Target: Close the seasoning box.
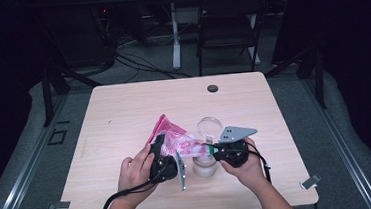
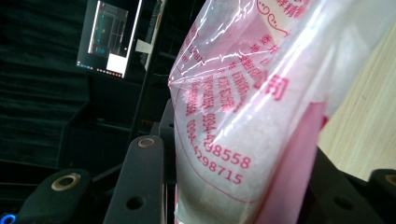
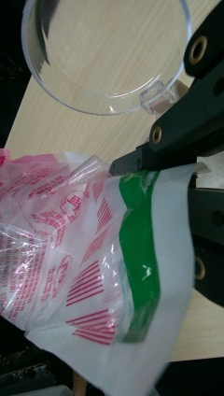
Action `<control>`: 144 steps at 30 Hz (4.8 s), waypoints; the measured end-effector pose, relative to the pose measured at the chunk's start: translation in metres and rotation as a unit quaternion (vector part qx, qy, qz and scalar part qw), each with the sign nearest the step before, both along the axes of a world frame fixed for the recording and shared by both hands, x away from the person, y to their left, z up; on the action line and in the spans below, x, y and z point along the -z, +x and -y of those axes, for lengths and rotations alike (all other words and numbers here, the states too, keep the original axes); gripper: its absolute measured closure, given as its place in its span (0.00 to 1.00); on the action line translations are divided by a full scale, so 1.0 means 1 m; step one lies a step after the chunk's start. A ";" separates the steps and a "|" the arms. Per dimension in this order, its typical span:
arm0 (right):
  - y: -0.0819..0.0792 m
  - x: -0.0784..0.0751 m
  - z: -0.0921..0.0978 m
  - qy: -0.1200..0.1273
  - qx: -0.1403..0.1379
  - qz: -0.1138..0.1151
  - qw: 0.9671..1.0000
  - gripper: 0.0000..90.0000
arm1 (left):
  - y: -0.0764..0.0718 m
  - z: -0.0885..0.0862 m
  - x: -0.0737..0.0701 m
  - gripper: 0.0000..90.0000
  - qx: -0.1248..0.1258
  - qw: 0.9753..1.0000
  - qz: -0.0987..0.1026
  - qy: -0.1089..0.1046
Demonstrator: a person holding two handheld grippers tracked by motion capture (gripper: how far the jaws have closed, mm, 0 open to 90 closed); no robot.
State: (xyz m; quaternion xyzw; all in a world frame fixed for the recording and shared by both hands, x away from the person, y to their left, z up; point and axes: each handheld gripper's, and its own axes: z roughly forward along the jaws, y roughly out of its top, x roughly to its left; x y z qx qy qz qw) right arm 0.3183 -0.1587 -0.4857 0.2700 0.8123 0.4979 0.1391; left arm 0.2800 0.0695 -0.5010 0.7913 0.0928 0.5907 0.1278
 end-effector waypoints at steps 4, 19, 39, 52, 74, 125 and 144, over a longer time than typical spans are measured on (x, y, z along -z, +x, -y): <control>0.000 -0.001 -0.001 -0.003 -0.001 0.003 1.000 1.00 | -0.001 -0.001 0.006 0.72 -0.002 1.000 -0.004 -0.006; -0.001 0.000 -0.009 -0.012 -0.003 0.002 1.000 1.00 | -0.004 -0.006 0.022 0.72 -0.011 0.999 -0.023 -0.038; -0.002 -0.002 -0.023 -0.023 -0.014 0.009 1.000 1.00 | -0.005 -0.016 0.034 0.73 -0.010 0.990 -0.072 -0.118; -0.002 -0.003 -0.025 -0.022 -0.017 0.006 1.000 1.00 | -0.006 -0.016 0.038 0.73 -0.012 0.987 -0.093 -0.133; -0.004 -0.004 -0.034 -0.040 -0.021 0.012 0.999 1.00 | 0.001 -0.024 0.044 0.74 -0.020 0.970 -0.149 -0.190; 0.001 -0.018 -0.024 0.045 -0.008 0.001 0.999 0.52 | 0.031 -0.065 0.054 0.80 -0.053 0.884 -0.285 -0.366; 0.007 -0.017 -0.016 0.049 0.029 0.000 0.998 0.49 | 0.042 -0.121 0.041 0.79 -0.135 0.866 -0.237 -0.420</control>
